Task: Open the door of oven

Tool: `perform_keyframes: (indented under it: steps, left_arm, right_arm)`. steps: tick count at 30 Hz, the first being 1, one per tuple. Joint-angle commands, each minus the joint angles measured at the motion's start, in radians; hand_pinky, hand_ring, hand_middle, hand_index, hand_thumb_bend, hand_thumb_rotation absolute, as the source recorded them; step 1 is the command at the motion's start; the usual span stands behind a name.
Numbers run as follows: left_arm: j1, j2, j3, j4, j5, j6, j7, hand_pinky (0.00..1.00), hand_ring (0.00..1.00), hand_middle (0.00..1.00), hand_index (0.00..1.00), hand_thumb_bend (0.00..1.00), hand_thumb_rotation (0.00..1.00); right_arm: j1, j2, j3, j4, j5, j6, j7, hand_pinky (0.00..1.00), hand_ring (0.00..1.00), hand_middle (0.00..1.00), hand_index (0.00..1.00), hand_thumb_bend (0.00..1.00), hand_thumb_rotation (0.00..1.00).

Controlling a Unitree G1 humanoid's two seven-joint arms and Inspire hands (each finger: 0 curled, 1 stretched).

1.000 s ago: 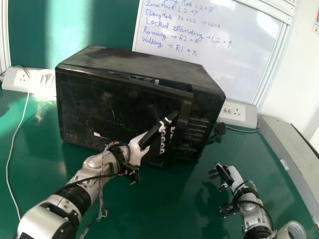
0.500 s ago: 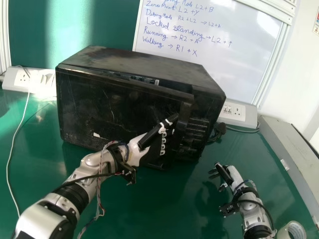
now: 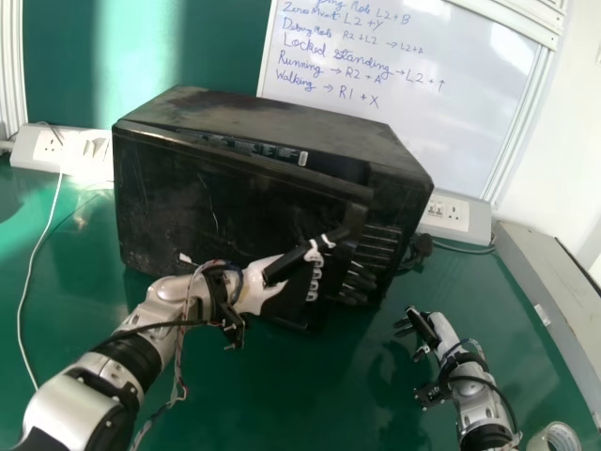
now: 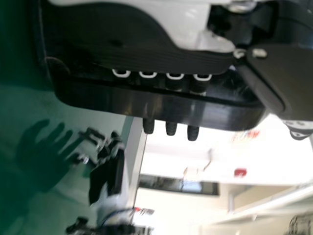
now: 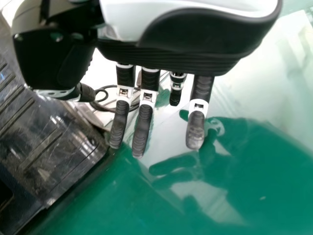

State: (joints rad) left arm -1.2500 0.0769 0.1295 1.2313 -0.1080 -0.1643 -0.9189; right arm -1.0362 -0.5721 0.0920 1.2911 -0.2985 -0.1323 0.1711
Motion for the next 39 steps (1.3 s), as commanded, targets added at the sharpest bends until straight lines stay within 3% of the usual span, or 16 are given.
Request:
perform_keyframes:
  steps: [1, 10, 20, 34, 39]
  left_arm:
    - [-0.032, -0.014, -0.018, -0.001, 0.004, 0.017, -0.044, 0.64, 0.78, 0.81, 0.69, 1.0, 0.8]
    - [-0.04, -0.002, -0.022, -0.01, 0.008, 0.045, -0.128, 0.61, 0.77, 0.79, 0.61, 1.0, 0.82]
    - [-0.05, 0.006, -0.036, -0.027, 0.002, 0.04, -0.185, 0.55, 0.73, 0.77, 0.71, 0.98, 0.85]
    - [-0.025, 0.001, -0.025, -0.1, -0.023, 0.07, -0.188, 0.54, 0.71, 0.75, 0.76, 0.94, 0.89]
    - [-0.001, -0.002, -0.022, -0.152, -0.032, 0.108, -0.163, 0.5, 0.64, 0.69, 0.76, 0.92, 0.9]
  right_arm:
    - [0.02, 0.016, 0.013, 0.021, -0.009, 0.011, 0.016, 0.32, 0.38, 0.48, 0.5, 0.49, 0.16]
    - [0.019, 0.017, 0.008, 0.022, -0.007, 0.014, 0.016, 0.31, 0.38, 0.49, 0.5, 0.5, 0.16]
    - [0.019, 0.016, 0.011, 0.022, -0.012, 0.003, 0.016, 0.32, 0.39, 0.49, 0.5, 0.5, 0.16]
    - [0.016, 0.018, 0.006, 0.023, -0.008, 0.017, 0.015, 0.32, 0.39, 0.48, 0.5, 0.5, 0.16]
    - [0.017, 0.016, 0.012, 0.024, -0.015, 0.007, 0.014, 0.32, 0.39, 0.5, 0.5, 0.5, 0.16]
